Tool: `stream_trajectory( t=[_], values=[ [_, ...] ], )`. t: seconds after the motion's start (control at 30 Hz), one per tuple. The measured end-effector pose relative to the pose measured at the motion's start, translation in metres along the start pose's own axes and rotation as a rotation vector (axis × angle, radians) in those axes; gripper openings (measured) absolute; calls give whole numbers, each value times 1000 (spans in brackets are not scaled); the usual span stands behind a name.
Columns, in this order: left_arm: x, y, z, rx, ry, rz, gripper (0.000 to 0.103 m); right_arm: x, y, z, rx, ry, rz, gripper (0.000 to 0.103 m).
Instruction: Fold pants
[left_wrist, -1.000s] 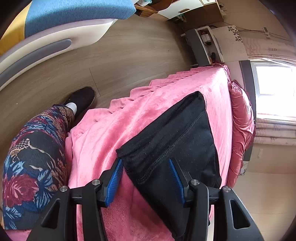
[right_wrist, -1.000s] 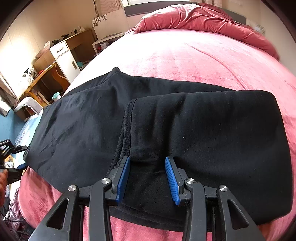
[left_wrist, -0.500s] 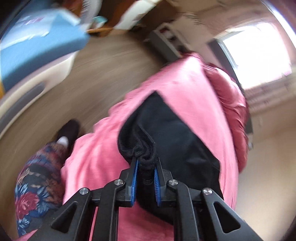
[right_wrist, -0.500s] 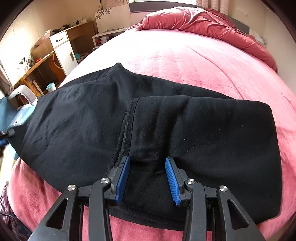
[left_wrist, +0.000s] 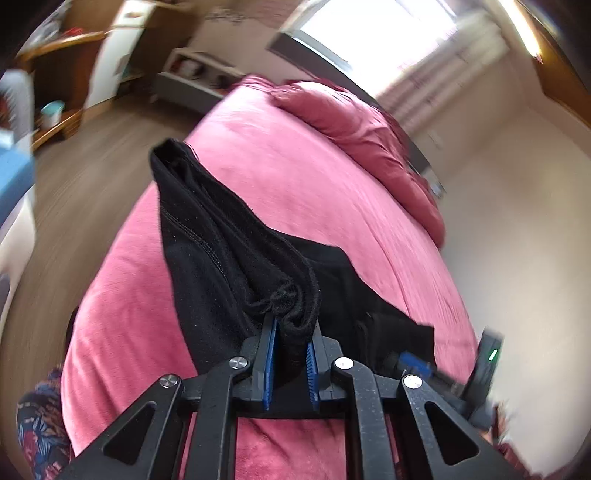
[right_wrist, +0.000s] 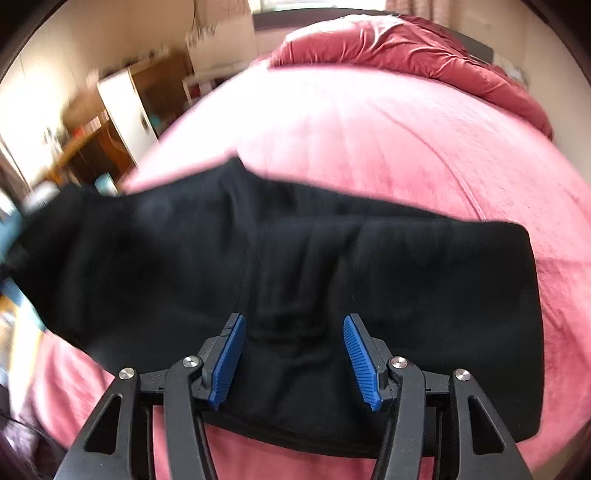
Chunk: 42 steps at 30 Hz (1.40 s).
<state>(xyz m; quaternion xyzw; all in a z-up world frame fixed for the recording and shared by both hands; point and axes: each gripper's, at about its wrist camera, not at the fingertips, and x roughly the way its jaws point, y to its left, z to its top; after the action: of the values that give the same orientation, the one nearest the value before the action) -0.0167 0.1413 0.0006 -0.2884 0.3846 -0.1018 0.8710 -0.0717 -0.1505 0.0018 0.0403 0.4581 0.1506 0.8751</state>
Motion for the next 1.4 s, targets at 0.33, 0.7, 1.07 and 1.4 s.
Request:
stream_trajectory(
  t=[0.33, 0.7, 1.07, 1.4],
  values=[
    [12, -46, -15, 222, 66, -24, 14, 1, 59, 47, 10, 120, 621, 65],
    [25, -84, -35, 402, 135, -65, 14, 49, 129, 70, -175, 318, 627, 20],
    [-21, -6, 0, 56, 81, -320, 28, 23, 78, 82, 29, 226, 687, 14],
    [19, 21, -5, -92, 164, -183, 30, -42, 44, 73, 75, 97, 716, 14]
  ],
)
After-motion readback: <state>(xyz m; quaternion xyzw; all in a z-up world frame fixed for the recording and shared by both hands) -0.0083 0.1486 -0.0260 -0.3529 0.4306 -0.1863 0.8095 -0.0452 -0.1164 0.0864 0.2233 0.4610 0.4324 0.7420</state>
